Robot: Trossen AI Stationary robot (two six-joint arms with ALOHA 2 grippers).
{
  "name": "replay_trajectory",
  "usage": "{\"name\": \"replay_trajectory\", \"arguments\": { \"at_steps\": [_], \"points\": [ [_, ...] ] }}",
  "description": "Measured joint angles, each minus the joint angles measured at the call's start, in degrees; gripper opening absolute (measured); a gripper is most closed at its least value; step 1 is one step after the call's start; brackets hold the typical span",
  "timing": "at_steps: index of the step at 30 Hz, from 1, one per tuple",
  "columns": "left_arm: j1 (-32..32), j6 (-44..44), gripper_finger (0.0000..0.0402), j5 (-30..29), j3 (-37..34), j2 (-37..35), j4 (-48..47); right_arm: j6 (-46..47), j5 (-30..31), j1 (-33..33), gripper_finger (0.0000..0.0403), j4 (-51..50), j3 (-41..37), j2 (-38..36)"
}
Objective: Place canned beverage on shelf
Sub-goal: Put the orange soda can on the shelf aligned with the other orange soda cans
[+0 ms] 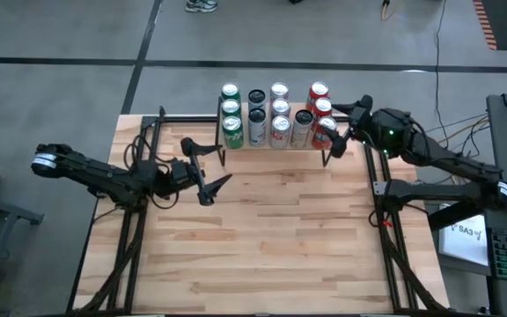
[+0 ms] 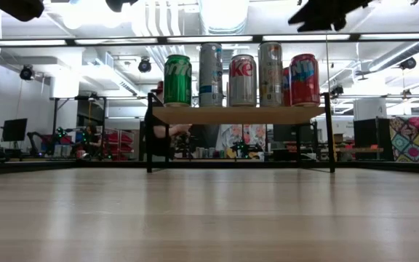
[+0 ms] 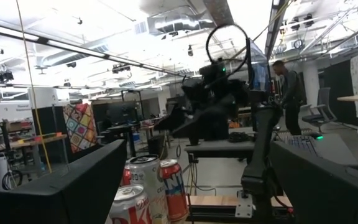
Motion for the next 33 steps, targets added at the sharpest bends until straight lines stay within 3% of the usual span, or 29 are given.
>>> {"name": "replay_trajectory", "arguments": {
  "at_steps": [7,13,28,33],
  "points": [
    [0.0,0.7,0.0382,0.0,0.1,-0.1,0.2,3.8,-1.9,7.1,0.0306,-0.8,3.4,2.2],
    [0.0,1.6,0.0382,0.0,0.1,-0.1,0.1,9.7,-1.4,12.4,0.0265,-7.0,7.8,7.0],
    [0.0,2.6,0.0382,0.0,0.1,-0.2,-0.6,24.4,-1.2,19.6,0.0115,-37.0,22.2,19.6],
    [0.0,3.0,0.0382,0.0,0.1,-0.2,-0.9,29.4,5.0,19.6,0.0056,-48.2,25.4,21.3]
  ]
}}
